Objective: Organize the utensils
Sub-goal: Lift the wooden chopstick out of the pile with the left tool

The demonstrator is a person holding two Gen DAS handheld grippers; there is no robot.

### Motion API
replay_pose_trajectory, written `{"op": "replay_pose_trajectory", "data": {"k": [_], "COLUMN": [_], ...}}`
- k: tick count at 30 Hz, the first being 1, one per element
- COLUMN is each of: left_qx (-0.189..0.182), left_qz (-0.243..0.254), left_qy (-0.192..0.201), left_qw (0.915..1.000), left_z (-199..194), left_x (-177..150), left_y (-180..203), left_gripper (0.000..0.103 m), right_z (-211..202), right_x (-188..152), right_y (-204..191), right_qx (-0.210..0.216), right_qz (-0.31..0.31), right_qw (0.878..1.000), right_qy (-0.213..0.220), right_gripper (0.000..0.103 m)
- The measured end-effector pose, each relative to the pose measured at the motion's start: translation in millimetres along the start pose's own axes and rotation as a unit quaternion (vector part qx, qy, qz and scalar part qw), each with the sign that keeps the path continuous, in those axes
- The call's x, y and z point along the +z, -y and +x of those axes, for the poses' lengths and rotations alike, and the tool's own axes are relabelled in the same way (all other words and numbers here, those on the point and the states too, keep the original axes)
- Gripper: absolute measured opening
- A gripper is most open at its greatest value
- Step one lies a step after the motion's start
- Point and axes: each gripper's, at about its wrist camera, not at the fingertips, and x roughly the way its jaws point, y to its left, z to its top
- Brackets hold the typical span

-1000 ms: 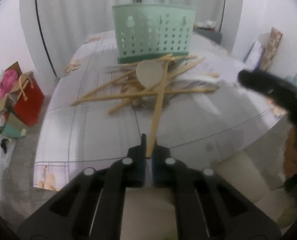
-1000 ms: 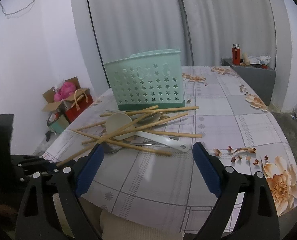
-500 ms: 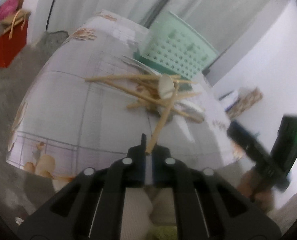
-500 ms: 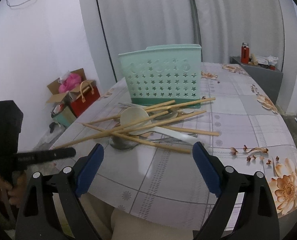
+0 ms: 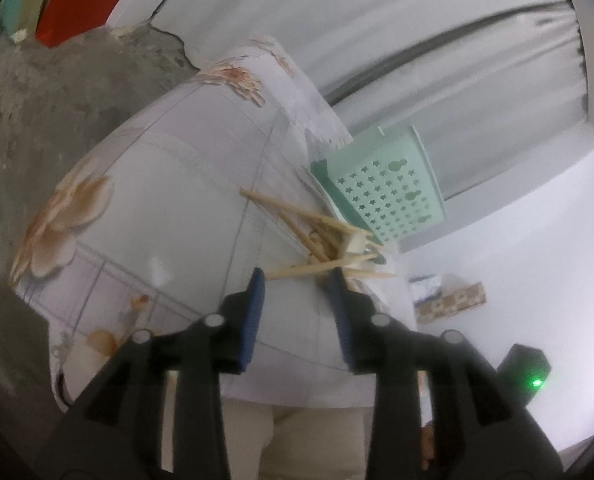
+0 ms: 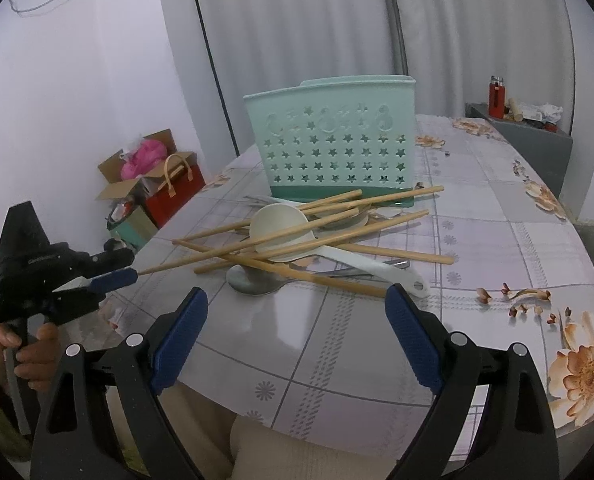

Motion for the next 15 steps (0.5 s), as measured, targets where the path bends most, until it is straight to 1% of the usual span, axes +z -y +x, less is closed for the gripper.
{"op": "replay_pose_trajectory", "data": {"k": [2, 5, 7, 8, 10, 11, 14, 15], "left_qx": [0.012, 0.044, 0.062, 0.08, 0.1, 0.108, 0.12, 0.122], "left_qz": [-0.003, 0.034, 0.068, 0.105, 0.165, 0.211, 0.288, 0.309], "left_qy": [0.007, 0.023, 0.034, 0.036, 0.034, 0.027, 0.004, -0.012], "left_qw": [0.9999, 0.9982, 0.9952, 0.9906, 0.9806, 0.9712, 0.9502, 0.9432], "left_z": [-0.7, -8.4, -12.9, -12.5, -10.1, -3.4, 17.9, 30.8], "left_x": [-0.1, -3.1, -6.0, -8.8, -13.7, -16.9, -19.3, -18.0], "left_y": [-2.1, 8.5, 18.9, 30.6, 47.6, 62.1, 90.2, 98.8], "left_gripper": [0.032, 0.032, 0.032, 0.032, 0.032, 0.032, 0.032, 0.032], "right_z": [0.2, -0.8, -1.4, -1.1, -0.7, -0.6, -0.2, -0.4], "right_x": [-0.3, -0.1, -0.2, -0.5, -0.9, -1.2, -1.5, -1.7], "right_y": [0.9, 3.6, 6.0, 7.4, 9.7, 10.6, 12.9, 14.1], "right_qx": [0.002, 0.003, 0.003, 0.003, 0.003, 0.004, 0.003, 0.002], "right_qz": [0.002, 0.005, 0.008, 0.009, 0.013, 0.014, 0.016, 0.017], "right_qw": [1.0, 1.0, 1.0, 1.0, 1.0, 1.0, 1.0, 1.0], "right_qy": [0.0, 0.003, 0.005, 0.005, 0.004, 0.003, 0.005, 0.006], "right_gripper": [0.088, 0.088, 0.088, 0.088, 0.088, 0.088, 0.088, 0.088]}}
